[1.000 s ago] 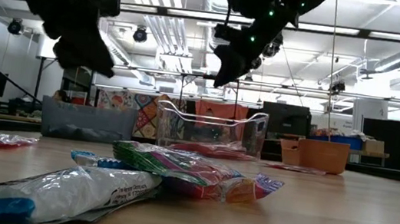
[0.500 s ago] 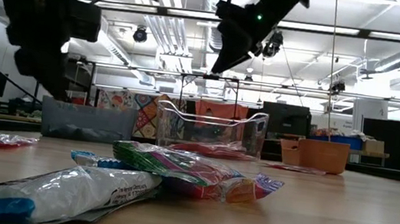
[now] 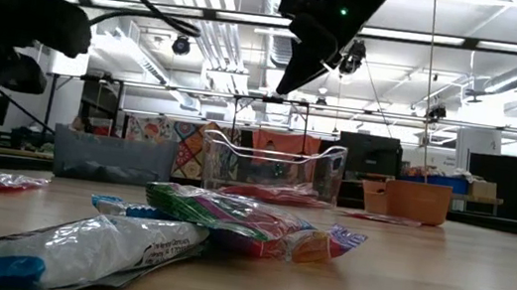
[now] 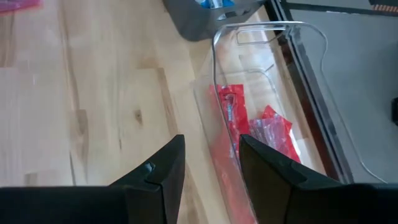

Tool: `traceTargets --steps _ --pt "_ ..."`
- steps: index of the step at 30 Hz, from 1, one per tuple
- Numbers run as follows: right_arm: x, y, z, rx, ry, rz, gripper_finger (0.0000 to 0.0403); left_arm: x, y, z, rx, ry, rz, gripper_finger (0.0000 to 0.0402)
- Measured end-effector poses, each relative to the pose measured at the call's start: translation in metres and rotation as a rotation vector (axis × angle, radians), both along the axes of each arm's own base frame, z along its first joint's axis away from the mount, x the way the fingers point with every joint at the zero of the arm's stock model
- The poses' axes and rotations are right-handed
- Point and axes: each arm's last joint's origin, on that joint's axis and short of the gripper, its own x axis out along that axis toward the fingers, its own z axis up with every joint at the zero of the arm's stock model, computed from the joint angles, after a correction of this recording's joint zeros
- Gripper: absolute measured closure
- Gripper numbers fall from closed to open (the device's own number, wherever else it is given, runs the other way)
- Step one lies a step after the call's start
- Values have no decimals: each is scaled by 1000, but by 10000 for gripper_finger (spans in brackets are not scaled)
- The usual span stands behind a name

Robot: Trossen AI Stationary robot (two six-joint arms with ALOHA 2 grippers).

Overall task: Sort candy
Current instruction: Put the white chocolate into the black bin

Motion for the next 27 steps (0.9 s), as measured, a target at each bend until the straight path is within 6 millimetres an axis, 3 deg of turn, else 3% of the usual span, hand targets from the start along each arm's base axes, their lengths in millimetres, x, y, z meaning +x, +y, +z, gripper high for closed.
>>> traceTargets --steps 6,21,27 --pt "0 7 -1 16 4 2 259 -5 -18 -9 131 -8 -223 311" --pt "0 16 -2 24 14 22 259 -4 -30 -36 290 145 -248 309" --pt "0 17 -2 24 14 24 259 -5 -35 -42 305 175 -277 275"
